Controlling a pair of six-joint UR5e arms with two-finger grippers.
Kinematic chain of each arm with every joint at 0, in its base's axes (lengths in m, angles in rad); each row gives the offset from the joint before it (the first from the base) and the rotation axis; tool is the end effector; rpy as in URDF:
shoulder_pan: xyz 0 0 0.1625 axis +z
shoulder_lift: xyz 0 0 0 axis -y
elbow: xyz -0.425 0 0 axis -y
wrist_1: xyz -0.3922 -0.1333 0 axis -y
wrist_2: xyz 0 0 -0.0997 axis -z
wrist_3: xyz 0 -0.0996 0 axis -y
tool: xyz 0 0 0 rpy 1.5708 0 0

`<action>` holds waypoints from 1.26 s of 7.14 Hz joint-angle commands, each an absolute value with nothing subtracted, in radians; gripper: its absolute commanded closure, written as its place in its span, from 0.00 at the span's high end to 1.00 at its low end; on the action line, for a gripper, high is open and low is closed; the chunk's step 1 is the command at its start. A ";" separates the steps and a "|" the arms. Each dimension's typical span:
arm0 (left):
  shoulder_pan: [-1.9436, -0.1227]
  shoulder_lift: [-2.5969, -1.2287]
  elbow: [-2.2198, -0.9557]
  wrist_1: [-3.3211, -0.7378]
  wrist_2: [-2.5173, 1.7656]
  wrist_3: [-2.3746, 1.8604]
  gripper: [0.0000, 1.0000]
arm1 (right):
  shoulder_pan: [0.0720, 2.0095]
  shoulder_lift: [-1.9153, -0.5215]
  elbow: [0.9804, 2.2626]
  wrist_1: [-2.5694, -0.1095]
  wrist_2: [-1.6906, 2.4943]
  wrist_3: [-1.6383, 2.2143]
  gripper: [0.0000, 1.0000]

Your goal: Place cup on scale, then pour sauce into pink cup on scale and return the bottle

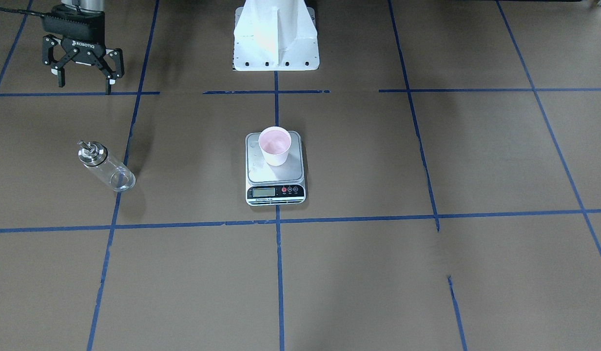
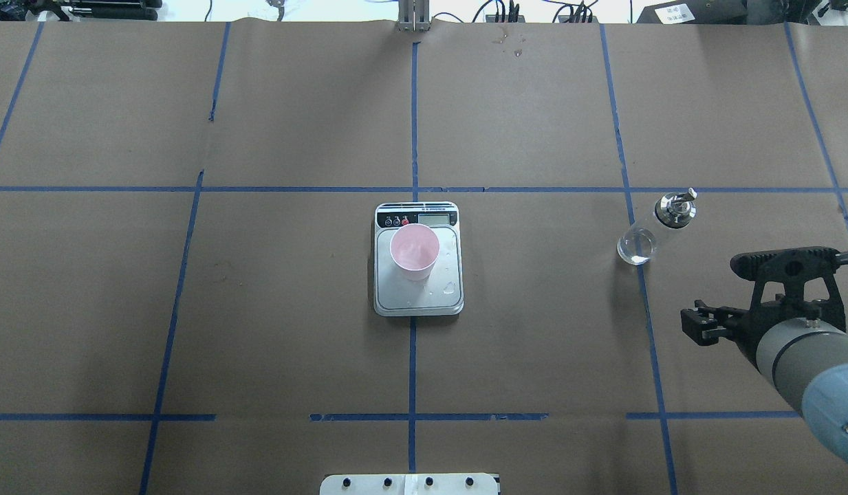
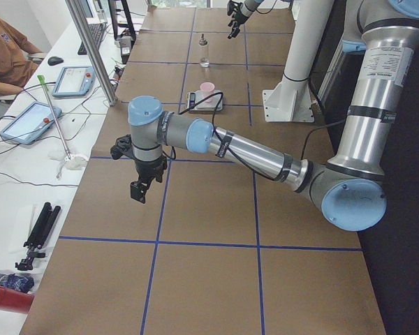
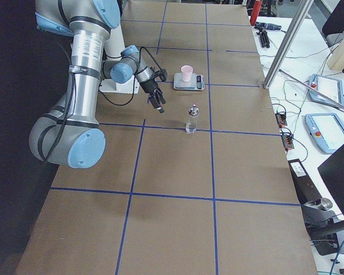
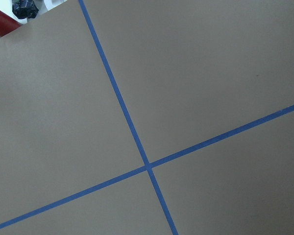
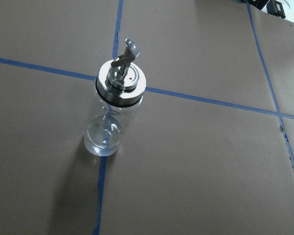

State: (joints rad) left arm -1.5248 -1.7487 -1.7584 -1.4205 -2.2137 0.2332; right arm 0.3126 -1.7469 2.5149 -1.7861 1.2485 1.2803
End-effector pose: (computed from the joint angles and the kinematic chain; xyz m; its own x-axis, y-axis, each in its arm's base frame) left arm -0.0479 -0.5587 0.4972 0.7618 0.3858 -0.5205 -0.2271 0.9114 0.3431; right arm -0.2748 -0.2621 0.3365 0.9048 0.0069 0.4258 -0.1991 0.8907 0.4087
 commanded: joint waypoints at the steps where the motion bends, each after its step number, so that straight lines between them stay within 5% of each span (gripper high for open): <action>1: -1.525 -1.750 -1.759 -1.420 -2.214 0.233 1.00 | 0.495 -1.614 2.522 -1.882 1.447 1.075 1.00; 5: -1.525 -1.749 -1.758 -1.420 -2.215 0.233 1.00 | 0.986 -1.592 2.421 -1.881 1.902 0.509 1.00; 9: -1.526 -1.733 -1.756 -1.417 -2.217 0.235 1.00 | 1.536 -1.592 1.951 -1.870 2.339 -0.320 1.00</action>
State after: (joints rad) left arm -1.5252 -1.7392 -1.7565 -1.4180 -2.2161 0.2341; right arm 1.3923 -1.5912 2.1079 -1.8709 2.2253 -0.0783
